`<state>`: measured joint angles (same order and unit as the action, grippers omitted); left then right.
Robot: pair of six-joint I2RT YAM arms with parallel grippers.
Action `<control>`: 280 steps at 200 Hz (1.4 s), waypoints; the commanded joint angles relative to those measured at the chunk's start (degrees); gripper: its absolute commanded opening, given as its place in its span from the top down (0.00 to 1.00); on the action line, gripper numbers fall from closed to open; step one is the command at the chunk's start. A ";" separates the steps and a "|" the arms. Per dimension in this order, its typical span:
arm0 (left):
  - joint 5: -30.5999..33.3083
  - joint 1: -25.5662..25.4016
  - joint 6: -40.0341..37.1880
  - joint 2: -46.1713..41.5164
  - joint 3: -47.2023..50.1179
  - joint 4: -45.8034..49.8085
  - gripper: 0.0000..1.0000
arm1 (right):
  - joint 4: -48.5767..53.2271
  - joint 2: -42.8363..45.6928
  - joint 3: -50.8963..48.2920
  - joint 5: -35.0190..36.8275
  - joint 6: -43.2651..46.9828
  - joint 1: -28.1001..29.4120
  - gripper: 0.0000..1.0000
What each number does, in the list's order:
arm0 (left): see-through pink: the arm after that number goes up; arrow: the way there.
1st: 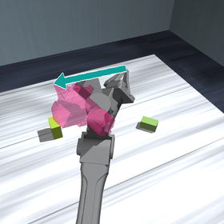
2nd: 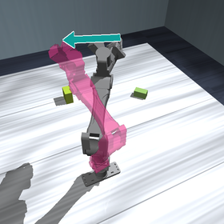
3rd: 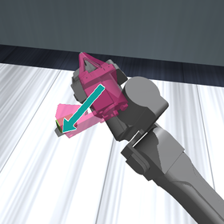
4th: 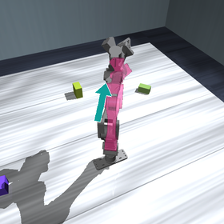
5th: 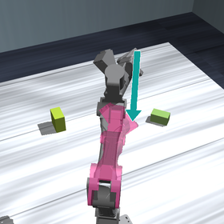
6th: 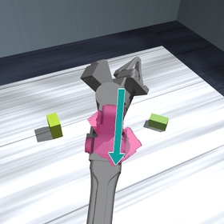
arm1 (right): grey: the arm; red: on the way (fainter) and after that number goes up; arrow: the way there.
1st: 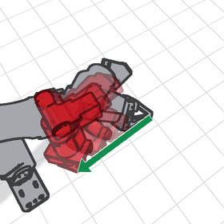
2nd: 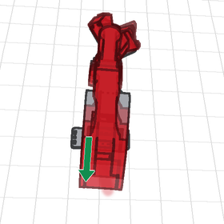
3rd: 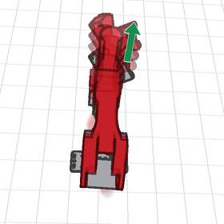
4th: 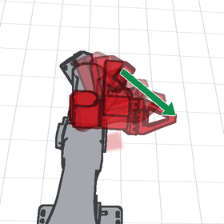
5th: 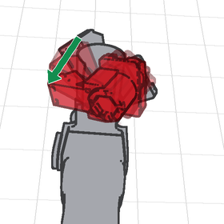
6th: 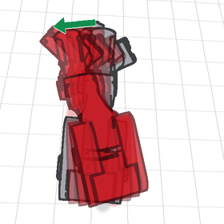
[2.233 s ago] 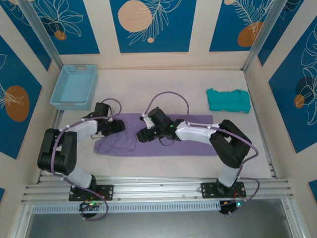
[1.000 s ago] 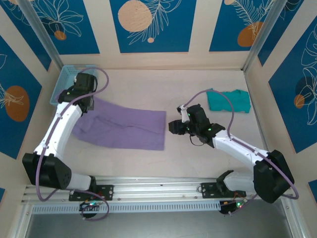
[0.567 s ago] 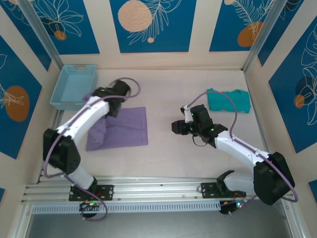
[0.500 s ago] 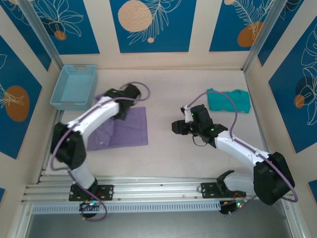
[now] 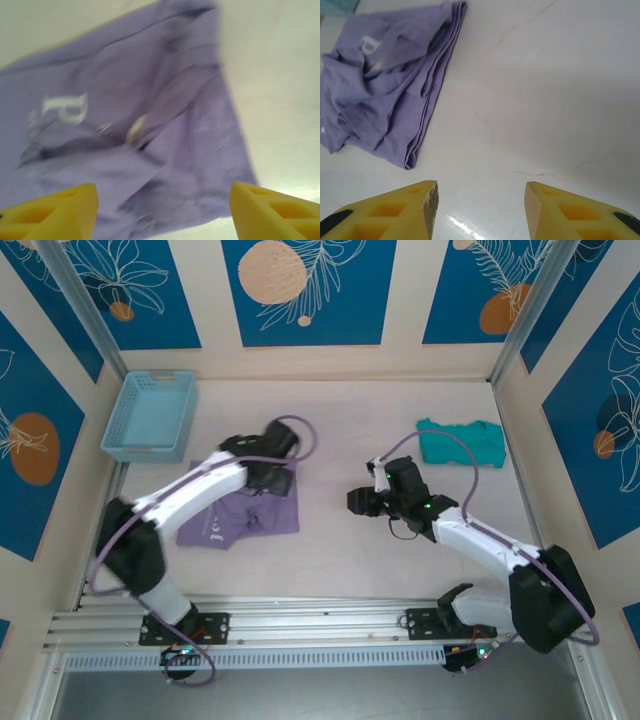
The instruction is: Fold the inside-out t-shirt
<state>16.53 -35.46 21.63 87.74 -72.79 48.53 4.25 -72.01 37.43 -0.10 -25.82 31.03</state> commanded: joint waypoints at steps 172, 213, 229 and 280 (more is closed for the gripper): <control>-38.58 24.87 5.78 -6.96 28.30 -34.74 0.30 | -0.17 -51.46 45.69 -10.41 -17.34 5.31 0.69; -46.77 21.30 7.72 -13.20 34.64 -41.57 0.51 | 0.45 -51.71 46.64 -12.63 -15.72 3.19 0.79; -47.72 17.81 7.69 -15.05 35.87 -42.27 0.53 | 1.65 -52.24 47.75 -13.49 -14.93 2.40 0.79; -51.02 5.35 7.15 -10.64 34.36 -45.02 0.49 | 8.75 -54.80 53.77 -15.63 -11.14 -0.59 0.81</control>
<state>-30.28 -26.28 29.50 74.24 -36.91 5.58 7.27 -124.68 87.15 -13.41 -40.38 32.01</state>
